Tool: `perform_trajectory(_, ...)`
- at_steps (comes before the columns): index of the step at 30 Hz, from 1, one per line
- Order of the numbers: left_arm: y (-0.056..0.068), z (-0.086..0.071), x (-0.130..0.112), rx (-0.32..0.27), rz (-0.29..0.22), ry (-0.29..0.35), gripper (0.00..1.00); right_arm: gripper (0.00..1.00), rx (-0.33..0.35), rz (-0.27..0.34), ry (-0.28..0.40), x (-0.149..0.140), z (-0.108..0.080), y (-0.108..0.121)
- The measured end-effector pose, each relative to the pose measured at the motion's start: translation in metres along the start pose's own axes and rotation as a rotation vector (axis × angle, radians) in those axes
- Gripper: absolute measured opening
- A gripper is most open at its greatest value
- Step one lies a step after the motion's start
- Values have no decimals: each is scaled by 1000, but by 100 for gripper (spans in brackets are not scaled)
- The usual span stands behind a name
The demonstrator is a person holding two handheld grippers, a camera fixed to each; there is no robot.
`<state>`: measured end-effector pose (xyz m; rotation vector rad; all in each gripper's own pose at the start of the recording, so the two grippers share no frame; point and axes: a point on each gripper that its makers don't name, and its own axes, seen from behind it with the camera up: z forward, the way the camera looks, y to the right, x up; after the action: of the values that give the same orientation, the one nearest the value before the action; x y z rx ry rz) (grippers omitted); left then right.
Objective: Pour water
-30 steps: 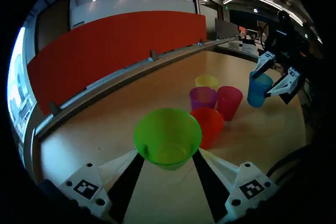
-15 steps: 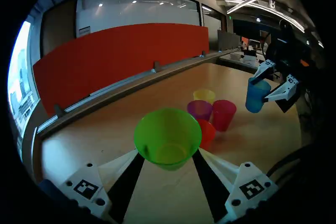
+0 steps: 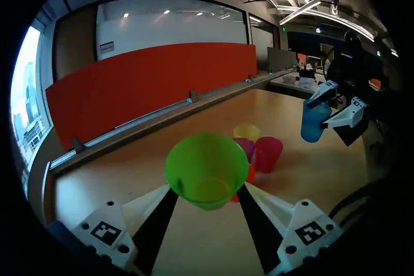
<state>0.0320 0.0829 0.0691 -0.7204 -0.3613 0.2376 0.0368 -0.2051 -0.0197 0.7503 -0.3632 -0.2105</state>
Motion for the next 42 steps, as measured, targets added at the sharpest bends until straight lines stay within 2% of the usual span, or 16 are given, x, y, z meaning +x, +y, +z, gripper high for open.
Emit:
perform_trajectory(17, 5, -13, 18, 3, -29, 79, 79, 90, -11, 8, 62, 19, -8, -1)
perform_trajectory(26, 8, -16, 25, -12, -54, 112, 79, 90, -13, 4, 76, 27, -9, -3)
perform_trajectory(42, 11, -20, 33, -8, -60, 152, 79, 90, -13, -8, 92, 33, -13, -2)
